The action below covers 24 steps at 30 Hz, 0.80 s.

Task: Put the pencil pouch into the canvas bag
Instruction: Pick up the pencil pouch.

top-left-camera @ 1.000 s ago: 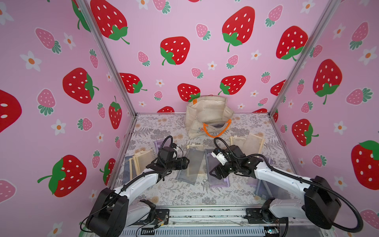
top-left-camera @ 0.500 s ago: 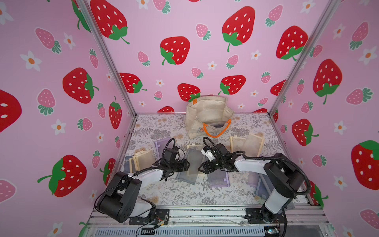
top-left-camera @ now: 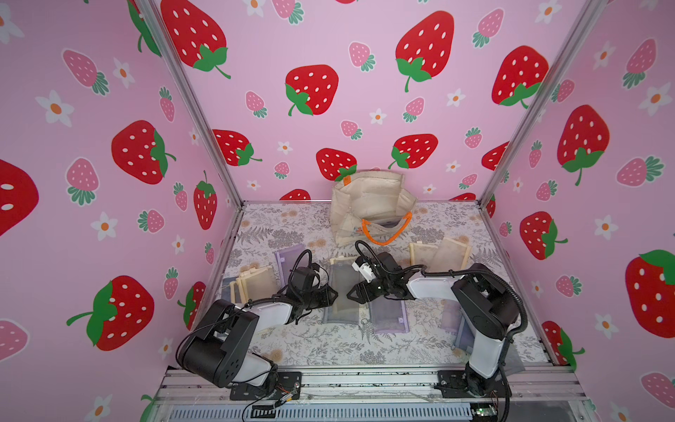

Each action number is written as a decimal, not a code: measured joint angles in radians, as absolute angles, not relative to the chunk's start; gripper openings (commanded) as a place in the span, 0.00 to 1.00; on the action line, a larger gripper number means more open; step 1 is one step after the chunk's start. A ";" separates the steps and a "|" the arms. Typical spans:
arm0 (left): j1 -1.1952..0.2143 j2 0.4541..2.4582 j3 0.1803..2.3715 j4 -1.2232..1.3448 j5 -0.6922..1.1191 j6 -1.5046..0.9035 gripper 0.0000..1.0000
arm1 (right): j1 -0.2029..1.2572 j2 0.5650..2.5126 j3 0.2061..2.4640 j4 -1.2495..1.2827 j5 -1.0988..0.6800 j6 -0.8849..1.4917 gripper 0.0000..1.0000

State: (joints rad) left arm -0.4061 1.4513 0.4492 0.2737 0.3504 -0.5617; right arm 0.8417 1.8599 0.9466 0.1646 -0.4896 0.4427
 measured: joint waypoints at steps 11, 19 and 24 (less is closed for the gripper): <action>-0.450 1.404 0.447 0.264 0.356 -0.572 0.00 | 0.833 1.859 0.941 0.209 -0.517 0.469 0.33; -0.465 1.315 0.421 0.231 0.355 -0.569 0.00 | 0.803 1.822 0.885 0.304 -0.570 0.522 0.08; -0.470 1.253 0.418 0.196 0.352 -0.559 0.02 | 0.803 1.758 0.876 0.303 -0.587 0.509 0.00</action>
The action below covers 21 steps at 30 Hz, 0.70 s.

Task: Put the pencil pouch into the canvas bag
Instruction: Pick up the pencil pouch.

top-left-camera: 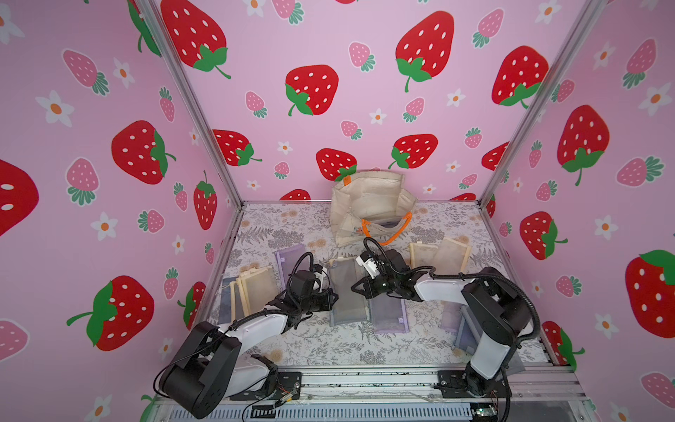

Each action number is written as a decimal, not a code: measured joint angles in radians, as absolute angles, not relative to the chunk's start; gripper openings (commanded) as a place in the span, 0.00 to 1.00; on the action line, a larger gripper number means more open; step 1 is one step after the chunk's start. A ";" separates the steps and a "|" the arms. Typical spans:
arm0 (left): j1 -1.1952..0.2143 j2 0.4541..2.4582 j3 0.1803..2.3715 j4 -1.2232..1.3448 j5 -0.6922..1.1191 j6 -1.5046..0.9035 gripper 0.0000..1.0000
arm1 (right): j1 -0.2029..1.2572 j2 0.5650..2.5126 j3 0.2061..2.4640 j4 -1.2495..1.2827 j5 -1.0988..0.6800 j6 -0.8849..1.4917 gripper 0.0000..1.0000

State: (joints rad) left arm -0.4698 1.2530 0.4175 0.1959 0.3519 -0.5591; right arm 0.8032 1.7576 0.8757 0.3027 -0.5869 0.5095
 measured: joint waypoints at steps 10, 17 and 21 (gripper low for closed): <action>-0.478 1.086 0.418 0.088 0.347 -0.536 0.71 | 0.802 1.490 0.982 -0.046 -0.554 0.252 0.00; -0.478 0.951 0.421 0.021 0.332 -0.527 0.72 | 0.797 1.347 1.241 -0.381 -0.447 -0.098 0.00; -0.478 0.925 0.425 0.008 0.325 -0.528 0.72 | 0.765 1.326 1.380 -0.500 -0.363 -0.293 0.00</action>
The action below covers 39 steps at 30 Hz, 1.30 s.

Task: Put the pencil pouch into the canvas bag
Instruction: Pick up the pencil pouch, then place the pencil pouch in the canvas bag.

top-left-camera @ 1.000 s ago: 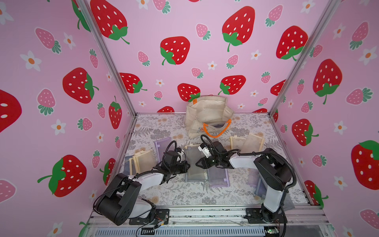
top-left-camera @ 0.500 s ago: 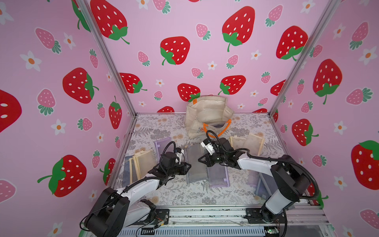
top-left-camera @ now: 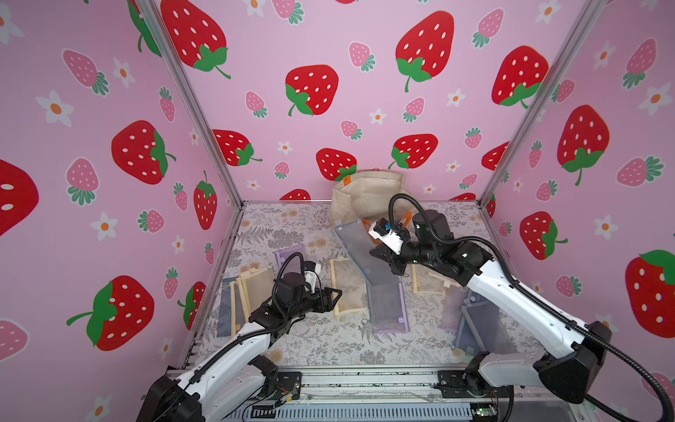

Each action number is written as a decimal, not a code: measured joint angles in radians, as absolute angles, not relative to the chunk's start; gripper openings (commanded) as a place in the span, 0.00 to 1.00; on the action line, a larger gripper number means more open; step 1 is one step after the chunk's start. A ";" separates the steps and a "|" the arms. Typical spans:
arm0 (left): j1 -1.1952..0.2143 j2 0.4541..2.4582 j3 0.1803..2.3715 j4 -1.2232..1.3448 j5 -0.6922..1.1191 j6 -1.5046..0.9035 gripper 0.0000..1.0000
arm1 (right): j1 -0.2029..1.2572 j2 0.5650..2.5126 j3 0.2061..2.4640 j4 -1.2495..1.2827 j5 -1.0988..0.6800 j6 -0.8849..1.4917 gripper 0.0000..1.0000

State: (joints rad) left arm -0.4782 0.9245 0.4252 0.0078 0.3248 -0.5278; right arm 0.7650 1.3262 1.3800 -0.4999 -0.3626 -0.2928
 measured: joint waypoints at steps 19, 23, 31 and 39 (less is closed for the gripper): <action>-0.480 1.092 0.425 0.122 0.349 -0.547 0.72 | 0.459 1.744 2.008 -0.595 -0.431 -0.847 0.00; -0.481 1.114 0.435 0.138 0.353 -0.545 0.72 | 0.453 1.818 2.009 -0.580 -0.435 -0.936 0.00; -0.481 1.117 0.476 0.158 0.360 -0.523 0.73 | 0.430 1.909 2.007 -0.570 -0.436 -1.052 0.00; -0.481 1.117 0.480 0.175 0.360 -0.519 0.73 | 0.402 1.926 1.998 -0.553 -0.435 -1.106 0.00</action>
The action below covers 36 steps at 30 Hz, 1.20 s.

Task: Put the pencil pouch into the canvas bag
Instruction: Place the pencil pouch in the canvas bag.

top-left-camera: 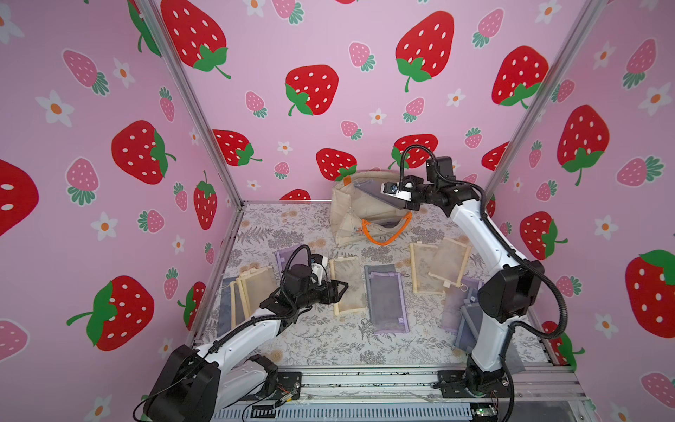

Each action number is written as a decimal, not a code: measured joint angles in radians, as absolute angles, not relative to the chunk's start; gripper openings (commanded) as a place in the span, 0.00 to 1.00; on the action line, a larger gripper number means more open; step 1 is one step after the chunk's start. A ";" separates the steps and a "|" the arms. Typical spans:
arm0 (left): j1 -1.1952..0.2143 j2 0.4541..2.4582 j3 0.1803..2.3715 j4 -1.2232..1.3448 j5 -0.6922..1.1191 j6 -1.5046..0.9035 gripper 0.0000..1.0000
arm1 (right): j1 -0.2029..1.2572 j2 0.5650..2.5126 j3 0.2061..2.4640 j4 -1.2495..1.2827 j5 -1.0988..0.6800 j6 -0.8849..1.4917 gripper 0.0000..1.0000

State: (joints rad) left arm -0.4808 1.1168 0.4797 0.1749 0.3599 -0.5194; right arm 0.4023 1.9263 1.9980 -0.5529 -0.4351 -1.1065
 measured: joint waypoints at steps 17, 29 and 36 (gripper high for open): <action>-0.481 1.082 0.480 0.213 0.356 -0.521 0.72 | 0.411 2.049 1.977 -0.548 -0.354 -1.203 0.00; -0.481 1.072 0.479 0.212 0.343 -0.521 0.71 | 0.469 2.113 1.994 -0.554 -0.288 -1.229 0.57; -0.481 1.072 0.479 0.196 0.329 -0.521 0.71 | 0.475 2.062 1.973 -0.529 -0.297 -1.132 0.83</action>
State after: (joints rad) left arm -0.4808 1.0721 0.4793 0.1959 0.3286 -0.5205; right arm 0.4751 2.0621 1.9732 -0.5293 -0.2966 -1.1316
